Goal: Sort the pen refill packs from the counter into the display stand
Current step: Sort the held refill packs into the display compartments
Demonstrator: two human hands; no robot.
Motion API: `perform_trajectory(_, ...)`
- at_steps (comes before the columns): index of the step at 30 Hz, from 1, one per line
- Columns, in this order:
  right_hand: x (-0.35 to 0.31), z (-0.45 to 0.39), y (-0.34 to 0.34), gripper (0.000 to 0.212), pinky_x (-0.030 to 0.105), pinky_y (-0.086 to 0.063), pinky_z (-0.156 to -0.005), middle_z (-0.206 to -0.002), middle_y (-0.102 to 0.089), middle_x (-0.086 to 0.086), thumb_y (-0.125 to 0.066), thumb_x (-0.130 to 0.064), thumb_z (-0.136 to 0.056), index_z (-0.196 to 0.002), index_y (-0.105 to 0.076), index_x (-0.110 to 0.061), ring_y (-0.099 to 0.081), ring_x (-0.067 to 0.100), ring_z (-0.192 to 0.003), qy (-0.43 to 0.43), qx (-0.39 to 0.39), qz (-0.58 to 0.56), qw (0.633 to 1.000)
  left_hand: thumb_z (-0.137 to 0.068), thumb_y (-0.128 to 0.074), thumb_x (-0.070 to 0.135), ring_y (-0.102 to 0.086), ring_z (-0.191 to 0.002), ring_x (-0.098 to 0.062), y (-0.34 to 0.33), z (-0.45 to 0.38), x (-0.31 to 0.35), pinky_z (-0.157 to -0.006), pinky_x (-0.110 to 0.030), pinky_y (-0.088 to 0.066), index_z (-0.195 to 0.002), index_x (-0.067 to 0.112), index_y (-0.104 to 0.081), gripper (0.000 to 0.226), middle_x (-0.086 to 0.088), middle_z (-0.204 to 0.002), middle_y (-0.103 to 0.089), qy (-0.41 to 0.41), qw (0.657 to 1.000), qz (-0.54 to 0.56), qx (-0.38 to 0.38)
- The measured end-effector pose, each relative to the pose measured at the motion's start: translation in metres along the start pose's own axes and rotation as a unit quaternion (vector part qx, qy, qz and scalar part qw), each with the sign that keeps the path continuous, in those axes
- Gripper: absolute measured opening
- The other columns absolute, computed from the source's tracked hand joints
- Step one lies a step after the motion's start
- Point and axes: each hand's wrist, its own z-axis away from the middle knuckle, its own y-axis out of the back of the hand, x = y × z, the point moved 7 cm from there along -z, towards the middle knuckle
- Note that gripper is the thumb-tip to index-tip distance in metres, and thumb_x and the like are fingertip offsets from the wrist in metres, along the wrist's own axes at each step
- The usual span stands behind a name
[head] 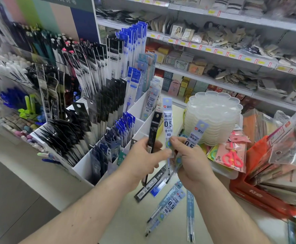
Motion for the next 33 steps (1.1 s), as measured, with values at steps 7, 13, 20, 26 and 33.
perform_trajectory(7,-0.001,0.000,0.006,0.058,0.029,-0.036,-0.054,-0.069,-0.046,0.005,-0.040,-0.048,-0.100,-0.092,-0.071,0.000,-0.042,0.020,-0.058,-0.106,-0.026,-0.121,0.987,-0.086,-0.068,-0.003,-0.057,-0.058,-0.015,0.013,0.002,0.001,-0.044,-0.021,-0.028,-0.083,0.014,-0.058,0.020,0.007,-0.058,-0.059,-0.024,0.997,0.059,0.053)
perform_trajectory(13,-0.008,-0.001,0.008,0.051,0.034,-0.043,-0.062,-0.058,-0.040,0.001,-0.039,-0.049,-0.103,-0.096,-0.063,-0.004,-0.043,0.019,-0.054,-0.077,0.025,-0.106,0.991,-0.086,-0.072,0.003,-0.060,-0.059,-0.013,0.008,0.010,-0.005,-0.046,-0.014,-0.039,-0.090,0.009,-0.070,0.008,0.006,-0.065,-0.064,-0.017,0.999,0.001,0.036)
perform_trajectory(20,-0.009,-0.004,0.006,0.061,0.038,-0.055,-0.073,-0.072,-0.073,0.003,-0.032,-0.059,-0.102,-0.087,-0.070,-0.015,-0.068,0.021,-0.065,-0.018,0.121,0.024,0.992,-0.094,-0.067,0.021,-0.058,-0.061,-0.004,-0.001,0.007,-0.010,-0.055,-0.018,-0.039,-0.085,0.034,-0.072,0.016,0.015,-0.069,-0.069,-0.011,0.998,-0.063,0.013)
perform_trajectory(26,-0.003,-0.012,-0.003,0.067,0.022,-0.049,-0.049,-0.057,-0.064,0.001,-0.026,-0.057,-0.104,-0.086,-0.069,-0.010,-0.061,0.016,-0.049,-0.040,0.127,0.006,0.991,-0.098,-0.061,0.022,-0.050,-0.047,0.001,-0.001,0.004,-0.006,-0.052,-0.012,-0.042,-0.091,0.040,-0.067,0.021,0.017,-0.060,-0.060,-0.026,0.996,-0.084,0.014)
perform_trajectory(33,-0.001,-0.022,-0.008,0.069,0.043,-0.056,-0.071,-0.060,-0.064,0.005,-0.028,-0.056,-0.104,-0.085,-0.071,-0.005,-0.061,0.025,-0.062,-0.046,0.110,-0.027,0.992,-0.098,-0.059,0.019,-0.048,-0.043,0.003,0.007,-0.003,-0.007,-0.048,-0.009,-0.037,-0.106,0.023,-0.072,0.015,0.019,-0.049,-0.055,-0.018,0.996,-0.087,0.012)
